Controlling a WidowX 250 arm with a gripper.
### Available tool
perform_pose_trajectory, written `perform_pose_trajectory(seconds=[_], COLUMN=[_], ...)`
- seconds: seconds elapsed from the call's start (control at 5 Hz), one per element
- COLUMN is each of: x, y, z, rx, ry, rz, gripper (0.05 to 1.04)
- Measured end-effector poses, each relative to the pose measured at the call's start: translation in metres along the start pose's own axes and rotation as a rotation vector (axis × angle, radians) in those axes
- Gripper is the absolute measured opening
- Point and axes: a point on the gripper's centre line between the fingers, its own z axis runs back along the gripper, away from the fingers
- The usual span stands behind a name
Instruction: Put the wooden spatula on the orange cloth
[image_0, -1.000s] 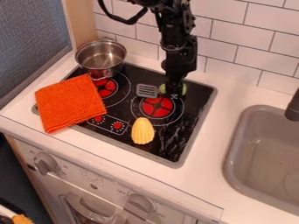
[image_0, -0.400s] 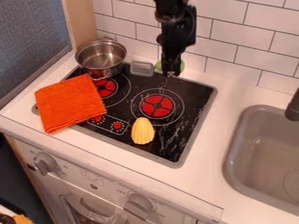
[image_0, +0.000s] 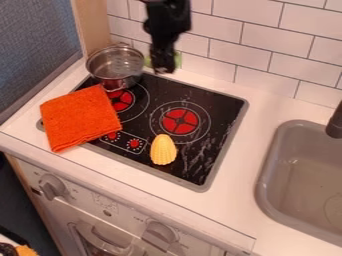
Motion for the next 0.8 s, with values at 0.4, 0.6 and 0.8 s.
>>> perform_pose_trajectory(seconds=[0.4,0.6,0.8], x=[-0.072,-0.095,-0.107], y=[-0.014,-0.017,-0.019], z=[0.022,0.013,-0.011], rx=[0.022,0.033,0.008], ry=[0.046,0.038,0.068], rz=[0.131,0.187,0.201], gripper=[0.407,0.407,0.407])
